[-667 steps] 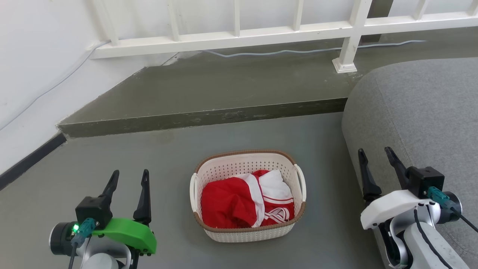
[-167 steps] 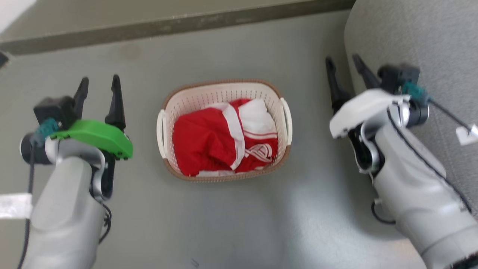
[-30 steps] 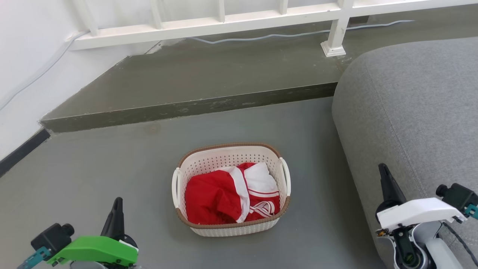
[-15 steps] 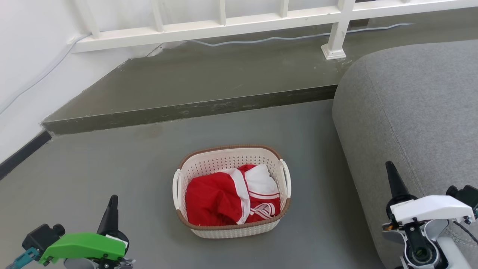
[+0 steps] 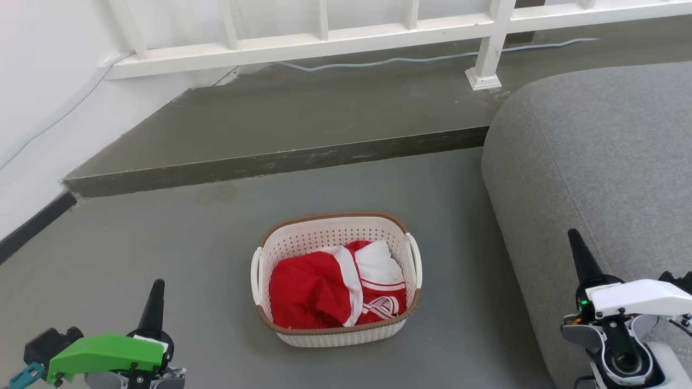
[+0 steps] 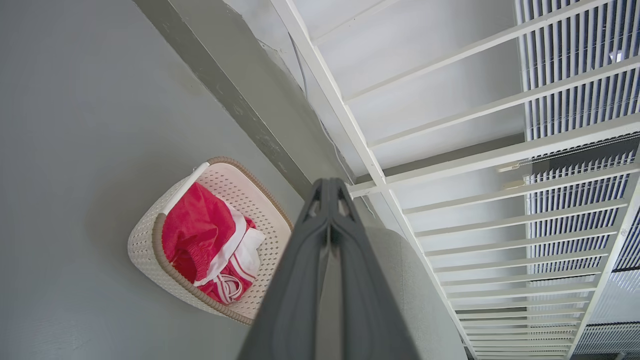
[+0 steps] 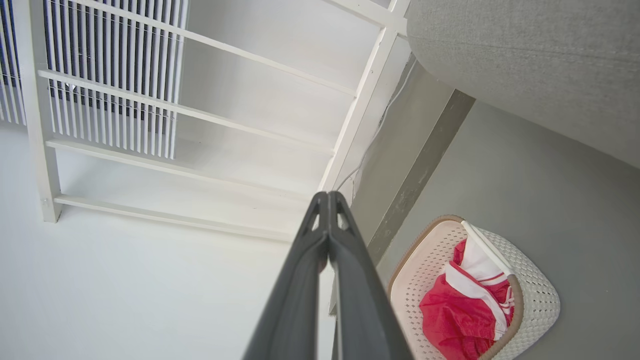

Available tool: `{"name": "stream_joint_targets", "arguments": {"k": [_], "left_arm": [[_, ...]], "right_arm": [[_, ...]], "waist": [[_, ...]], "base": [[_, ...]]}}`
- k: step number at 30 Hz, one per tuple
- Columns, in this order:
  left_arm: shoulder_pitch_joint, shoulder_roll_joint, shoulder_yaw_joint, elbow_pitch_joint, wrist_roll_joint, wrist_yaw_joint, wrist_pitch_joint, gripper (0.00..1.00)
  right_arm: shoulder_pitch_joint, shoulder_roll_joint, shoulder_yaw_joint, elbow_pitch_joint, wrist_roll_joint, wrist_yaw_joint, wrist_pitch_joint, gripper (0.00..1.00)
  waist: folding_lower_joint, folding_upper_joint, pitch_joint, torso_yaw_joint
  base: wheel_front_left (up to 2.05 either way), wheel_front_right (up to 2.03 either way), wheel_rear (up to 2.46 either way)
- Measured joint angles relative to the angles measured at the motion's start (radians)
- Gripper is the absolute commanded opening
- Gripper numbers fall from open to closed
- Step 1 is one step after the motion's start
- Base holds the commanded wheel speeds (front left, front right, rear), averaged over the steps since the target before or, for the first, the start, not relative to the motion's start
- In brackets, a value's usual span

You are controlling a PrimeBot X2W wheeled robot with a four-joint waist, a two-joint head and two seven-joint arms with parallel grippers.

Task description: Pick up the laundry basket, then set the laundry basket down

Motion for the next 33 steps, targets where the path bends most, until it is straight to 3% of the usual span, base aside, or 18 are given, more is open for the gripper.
{"name": "stream_joint_targets", "arguments": {"k": [23, 33], "left_arm": [[-0.033, 0.0, 0.057, 0.035, -0.278, -0.046, 0.062, 0.0], [-0.046, 0.0, 0.072, 0.043, -0.358, -0.061, 0.079, 0.0]], "right_arm": [[-0.033, 0.0, -0.073, 0.033, 0.305, 0.06, 0.06, 0.0], [-0.039, 0.0, -0.092, 0.044, 0.377, 0.07, 0.076, 0.0]], "waist": [[0.0, 0.0, -0.016, 0.004], [0.0, 0.0, -0.019, 0.004]], "base": [[0.0, 0.0, 0.0], [0.0, 0.0, 0.0]]}}
